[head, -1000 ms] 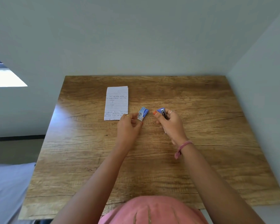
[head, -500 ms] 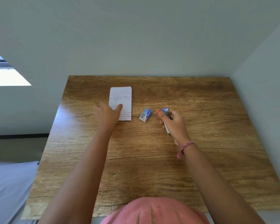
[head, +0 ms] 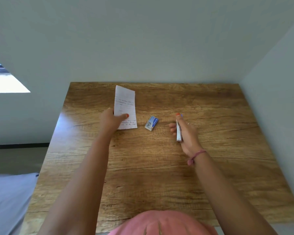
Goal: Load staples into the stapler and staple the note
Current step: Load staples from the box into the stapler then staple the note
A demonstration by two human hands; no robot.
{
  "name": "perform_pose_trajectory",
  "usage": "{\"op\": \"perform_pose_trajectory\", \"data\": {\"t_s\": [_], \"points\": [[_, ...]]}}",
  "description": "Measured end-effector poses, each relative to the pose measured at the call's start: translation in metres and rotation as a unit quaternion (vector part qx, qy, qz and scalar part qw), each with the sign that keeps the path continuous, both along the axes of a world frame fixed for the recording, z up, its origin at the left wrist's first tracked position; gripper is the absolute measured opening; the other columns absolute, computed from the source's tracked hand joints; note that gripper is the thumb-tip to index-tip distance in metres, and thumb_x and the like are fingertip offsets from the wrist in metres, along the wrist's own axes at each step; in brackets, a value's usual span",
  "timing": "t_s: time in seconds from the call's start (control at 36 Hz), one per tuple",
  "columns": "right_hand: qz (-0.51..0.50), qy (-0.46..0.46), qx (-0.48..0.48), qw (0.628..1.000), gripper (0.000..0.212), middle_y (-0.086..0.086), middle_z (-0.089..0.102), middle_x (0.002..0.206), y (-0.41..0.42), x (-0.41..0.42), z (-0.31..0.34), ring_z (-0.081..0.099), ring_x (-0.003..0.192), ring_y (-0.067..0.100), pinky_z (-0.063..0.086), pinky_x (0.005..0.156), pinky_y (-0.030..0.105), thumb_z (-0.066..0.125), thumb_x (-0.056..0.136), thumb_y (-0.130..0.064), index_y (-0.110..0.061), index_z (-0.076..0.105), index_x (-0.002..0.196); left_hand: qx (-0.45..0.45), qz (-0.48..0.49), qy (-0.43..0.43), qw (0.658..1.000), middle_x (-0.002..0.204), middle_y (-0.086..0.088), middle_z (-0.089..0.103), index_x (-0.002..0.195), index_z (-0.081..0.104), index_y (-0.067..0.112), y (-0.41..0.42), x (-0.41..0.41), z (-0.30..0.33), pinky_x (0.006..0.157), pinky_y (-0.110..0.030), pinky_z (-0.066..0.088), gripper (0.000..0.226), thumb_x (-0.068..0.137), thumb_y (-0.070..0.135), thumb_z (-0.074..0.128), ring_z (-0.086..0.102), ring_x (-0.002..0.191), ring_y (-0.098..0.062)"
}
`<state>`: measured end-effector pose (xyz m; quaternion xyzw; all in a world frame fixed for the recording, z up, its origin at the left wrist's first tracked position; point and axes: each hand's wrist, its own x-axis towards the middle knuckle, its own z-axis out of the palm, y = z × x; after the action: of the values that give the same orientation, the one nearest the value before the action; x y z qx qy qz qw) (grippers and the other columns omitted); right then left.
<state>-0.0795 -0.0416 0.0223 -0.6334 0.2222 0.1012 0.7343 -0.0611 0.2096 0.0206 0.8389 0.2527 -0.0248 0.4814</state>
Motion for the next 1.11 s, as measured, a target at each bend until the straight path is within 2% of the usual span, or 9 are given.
{"op": "perform_pose_trajectory", "data": {"t_s": [0.08, 0.17, 0.31, 0.5, 0.64, 0.78, 0.86, 0.94, 1.11], "points": [[-0.001, 0.011, 0.057, 0.998, 0.030, 0.001, 0.071, 0.075, -0.005, -0.002, 0.002, 0.061, 0.058, 0.006, 0.046, 0.049, 0.018, 0.064, 0.088, -0.045, -0.016, 0.068, 0.091, -0.132, 0.051, -0.056, 0.988, 0.100, 0.004, 0.072, 0.096, 0.064, 0.025, -0.003, -0.011, 0.000, 0.076, -0.032, 0.057, 0.016, 0.084, 0.026, 0.073, 0.067, 0.083, -0.006], [0.006, 0.020, 0.105, 0.994, 0.039, 0.002, 0.072, 0.080, -0.007, -0.006, 0.006, 0.059, 0.057, 0.006, 0.045, 0.048, 0.019, 0.067, 0.078, -0.048, -0.015, 0.066, 0.098, -0.210, 0.048, -0.064, 0.974, 0.103, 0.001, 0.073, 0.110, 0.065, 0.017, -0.008, -0.018, 0.003, 0.086, -0.043, 0.056, 0.029, 0.083, 0.025, 0.074, 0.070, 0.094, -0.016], [0.040, 0.027, 0.129, 0.990, 0.029, 0.003, 0.073, 0.085, -0.009, -0.014, 0.015, 0.055, 0.059, 0.005, 0.042, 0.045, 0.018, 0.079, 0.068, -0.041, -0.019, 0.072, 0.086, -0.277, -0.038, -0.081, 0.957, 0.103, -0.005, 0.074, 0.109, 0.061, 0.015, -0.031, -0.027, 0.026, 0.073, -0.043, 0.060, 0.054, 0.063, 0.031, 0.085, 0.073, 0.087, -0.022], [0.080, 0.006, 0.158, 0.984, 0.049, 0.003, 0.068, 0.090, -0.013, -0.024, 0.036, 0.054, 0.071, 0.009, 0.038, 0.046, 0.017, 0.083, 0.063, -0.034, -0.014, 0.068, 0.106, -0.262, -0.116, -0.083, 0.954, 0.101, -0.003, 0.071, 0.110, 0.054, 0.033, -0.069, -0.042, 0.047, 0.062, -0.034, 0.060, 0.075, 0.045, 0.038, 0.090, 0.073, 0.080, -0.018], [0.021, -0.012, 0.165, 0.986, 0.030, 0.002, 0.075, 0.097, -0.020, -0.028, 0.045, 0.062, 0.078, 0.012, 0.037, 0.041, 0.014, 0.079, 0.074, -0.013, -0.015, 0.070, 0.103, -0.251, -0.126, -0.109, 0.954, 0.100, -0.006, 0.071, 0.116, 0.049, 0.038, -0.084, -0.048, 0.053, 0.064, -0.031, 0.059, 0.066, 0.060, 0.035, 0.084, 0.073, 0.083, -0.018], [-0.032, -0.025, 0.170, 0.985, 0.029, 0.004, 0.076, 0.097, -0.029, -0.030, 0.047, 0.068, 0.072, 0.008, 0.040, 0.041, 0.013, 0.076, 0.079, -0.008, -0.013, 0.067, 0.106, -0.395, -0.057, -0.184, 0.898, 0.099, -0.011, 0.071, 0.111, 0.052, 0.022, -0.095, -0.060, 0.052, 0.068, -0.035, 0.058, 0.030, 0.088, 0.012, 0.067, 0.070, 0.095, -0.027], [-0.033, -0.039, 0.164, 0.985, 0.028, 0.004, 0.076, 0.097, -0.032, -0.031, 0.048, 0.070, 0.073, 0.008, 0.040, 0.042, 0.013, 0.075, 0.080, -0.008, -0.013, 0.067, 0.107, -0.395, -0.093, -0.159, 0.900, 0.111, -0.011, 0.067, 0.099, 0.064, 0.020, -0.106, -0.070, 0.048, 0.071, -0.038, 0.058, 0.016, 0.086, 0.010, 0.068, 0.068, 0.100, -0.027], [-0.026, -0.053, 0.152, 0.987, 0.025, 0.000, 0.076, 0.093, -0.034, -0.031, 0.049, 0.067, 0.067, 0.004, 0.040, 0.042, 0.013, 0.075, 0.081, -0.009, -0.014, 0.067, 0.104, -0.364, -0.105, -0.119, 0.918, 0.105, -0.004, 0.070, 0.095, 0.074, 0.024, -0.117, -0.076, 0.045, 0.075, -0.044, 0.060, 0.019, 0.086, 0.008, 0.069, 0.070, 0.094, -0.023], [0.048, -0.064, 0.103, 0.991, 0.018, -0.003, 0.072, 0.088, -0.043, -0.032, 0.050, 0.063, 0.079, 0.008, 0.045, 0.057, 0.021, 0.071, 0.085, -0.012, -0.019, 0.066, 0.101, -0.359, -0.020, -0.139, 0.923, 0.113, -0.002, 0.063, 0.104, 0.072, 0.025, -0.125, -0.075, 0.048, 0.068, -0.033, 0.060, 0.028, 0.087, 0.003, 0.066, 0.069, 0.088, -0.015]]}}
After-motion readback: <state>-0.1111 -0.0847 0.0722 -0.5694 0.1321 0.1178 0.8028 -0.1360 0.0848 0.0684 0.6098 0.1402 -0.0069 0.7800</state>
